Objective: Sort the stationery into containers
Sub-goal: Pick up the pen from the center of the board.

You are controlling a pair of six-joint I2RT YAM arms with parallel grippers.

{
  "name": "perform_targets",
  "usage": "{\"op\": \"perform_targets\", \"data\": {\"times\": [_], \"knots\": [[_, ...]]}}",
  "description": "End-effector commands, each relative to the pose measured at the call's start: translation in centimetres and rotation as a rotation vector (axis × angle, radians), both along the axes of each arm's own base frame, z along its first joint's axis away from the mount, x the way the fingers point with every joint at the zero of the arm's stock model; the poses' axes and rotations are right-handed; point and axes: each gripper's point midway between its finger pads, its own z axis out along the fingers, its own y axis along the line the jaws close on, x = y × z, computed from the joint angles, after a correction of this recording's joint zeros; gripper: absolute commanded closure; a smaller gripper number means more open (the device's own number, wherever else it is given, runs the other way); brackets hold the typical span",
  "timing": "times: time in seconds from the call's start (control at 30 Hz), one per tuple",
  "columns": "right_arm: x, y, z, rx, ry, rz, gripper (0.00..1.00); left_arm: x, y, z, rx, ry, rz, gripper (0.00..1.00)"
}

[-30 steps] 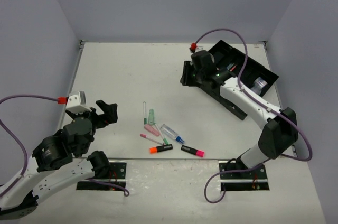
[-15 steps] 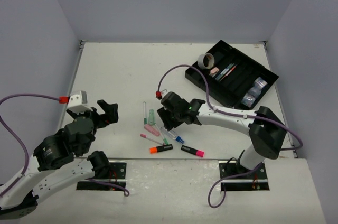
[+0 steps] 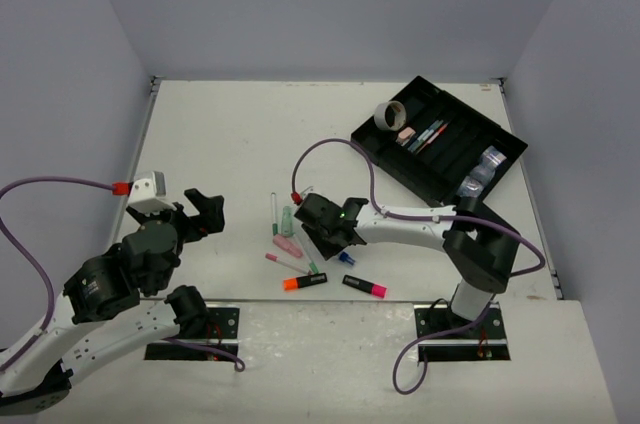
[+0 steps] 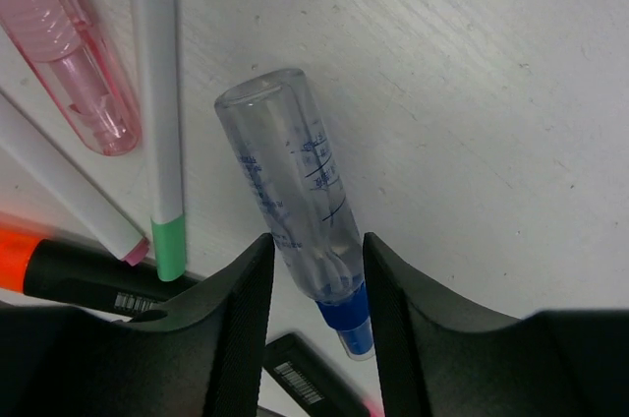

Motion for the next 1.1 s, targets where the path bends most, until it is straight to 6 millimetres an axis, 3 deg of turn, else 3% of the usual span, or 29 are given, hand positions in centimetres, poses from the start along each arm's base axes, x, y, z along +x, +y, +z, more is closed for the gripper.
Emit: {"op": "perform_targets", "data": {"times": [0.0, 0.17, 0.4, 0.47, 0.5, 0.6, 0.8, 0.87, 0.97, 1.07], "knots": [[0.4, -0.5, -1.0, -0.056, -0.012, -0.020, 0.63, 0.2, 0.1, 0.8, -0.024, -0.030, 0.012, 0.00], [1.0, -1.4, -1.4, -0.105, -0.048, -0.043, 0.70, 0.1, 0.2, 0.9, -0.033, -0.036, 0.011, 0.00], [1.2, -1.2, -2.4, -0.139, -0.041, -0.020, 0.64, 0.1, 0.2, 0.9, -0.032, -0.035, 0.007, 0.00], [1.6, -1.3, -2.3, -0.145, -0.061, -0.048, 0.73, 0.1, 0.2, 0.9, -0.036, -0.037, 0.007, 0.00], [2.1, -1.5, -2.0, -0.144, -0.090, -0.071, 0.85, 0.0, 0.2, 0.9, -0.035, -0.036, 0.006, 0.00], [3.0, -1.5, -0.2, -0.098, -0.167, -0.093, 0.99, 0.0, 0.2, 1.0, -0.040, -0.040, 0.005, 0.00], [5.8, -3.6, 6.0, -0.051, -0.344, -0.134, 1.00, 0.0, 0.2, 1.1, -0.043, -0.043, 0.001, 0.00], [7.3, -5.1, 8.7, -0.020, -0.392, -0.162, 1.00, -0.1, 0.2, 1.2, -0.046, -0.046, 0.000, 0.00], [9.0, -7.4, 10.9, -0.014, -0.435, -0.196, 1.00, -0.1, 0.3, 1.2, -0.051, -0.049, -0.002, 0.00], [11.9, -11.8, 12.1, -0.120, -0.499, -0.259, 1.00, -0.2, 0.3, 1.3, -0.059, -0.057, -0.007, 0.00]]}}
